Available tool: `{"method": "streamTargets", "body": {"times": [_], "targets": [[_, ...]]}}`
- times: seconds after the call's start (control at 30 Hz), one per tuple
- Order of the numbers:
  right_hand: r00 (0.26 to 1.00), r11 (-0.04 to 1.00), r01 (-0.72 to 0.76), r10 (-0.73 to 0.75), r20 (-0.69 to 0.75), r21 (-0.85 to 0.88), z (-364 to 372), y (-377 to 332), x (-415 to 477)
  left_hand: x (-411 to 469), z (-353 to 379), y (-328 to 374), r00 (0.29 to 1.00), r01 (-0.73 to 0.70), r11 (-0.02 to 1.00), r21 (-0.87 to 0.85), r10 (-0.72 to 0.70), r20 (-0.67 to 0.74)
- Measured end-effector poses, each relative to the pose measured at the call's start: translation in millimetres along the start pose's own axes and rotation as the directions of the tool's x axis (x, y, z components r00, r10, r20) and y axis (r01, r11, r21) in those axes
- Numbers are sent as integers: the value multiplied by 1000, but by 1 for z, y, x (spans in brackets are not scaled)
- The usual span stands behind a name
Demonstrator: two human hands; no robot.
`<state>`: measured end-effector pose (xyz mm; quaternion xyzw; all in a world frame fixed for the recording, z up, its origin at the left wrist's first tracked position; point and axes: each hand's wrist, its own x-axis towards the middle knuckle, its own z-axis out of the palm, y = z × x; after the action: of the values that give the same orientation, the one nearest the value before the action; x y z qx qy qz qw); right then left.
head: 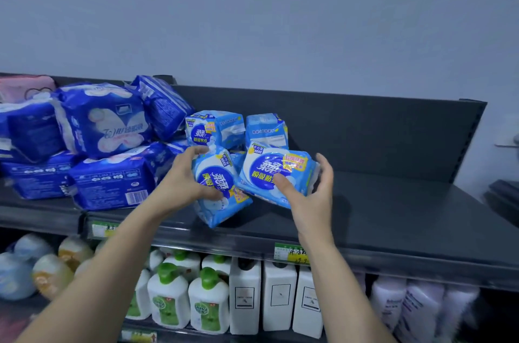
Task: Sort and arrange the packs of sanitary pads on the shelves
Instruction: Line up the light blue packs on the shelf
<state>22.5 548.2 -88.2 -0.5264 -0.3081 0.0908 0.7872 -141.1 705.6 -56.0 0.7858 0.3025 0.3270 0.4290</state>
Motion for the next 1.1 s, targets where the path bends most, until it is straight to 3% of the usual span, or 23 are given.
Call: {"method": "streamTargets", "body": {"times": [0.07,0.13,0.4,0.57,0.7,0.8,0.9,1.1], "targets": [[998,994,43,-46,-31,-99,-6,0,-6,-10,12,-5,989,-48,998,-51,41,-140],[997,973,78,-82,-12,-219,-11,1,-12,-20,20,-8,983,-44,997,-58,33,-183],[999,953,35,-31,16,-302,-33,-1,-21,-34,-1,0,998,64,994,92,-62,-27],[999,940,29,-15,45,-339,-41,-3,-26,-35,1,10,989,114,922,369,-71,-128],[999,939,31,-37,-11,-344,-50,-1,-32,-38,5,9,992,-1,998,61,8,-125],[996,949,52,-72,-54,-311,-60,-9,-32,-42,19,13,990,-67,984,-165,46,-130],[989,954,88,-117,-87,-286,-76,-21,-34,-40,37,21,995,-78,955,-287,54,-89],[938,917,94,-212,-274,-387,-130,-44,-46,-28,94,42,987,-14,894,-448,84,137]]}}
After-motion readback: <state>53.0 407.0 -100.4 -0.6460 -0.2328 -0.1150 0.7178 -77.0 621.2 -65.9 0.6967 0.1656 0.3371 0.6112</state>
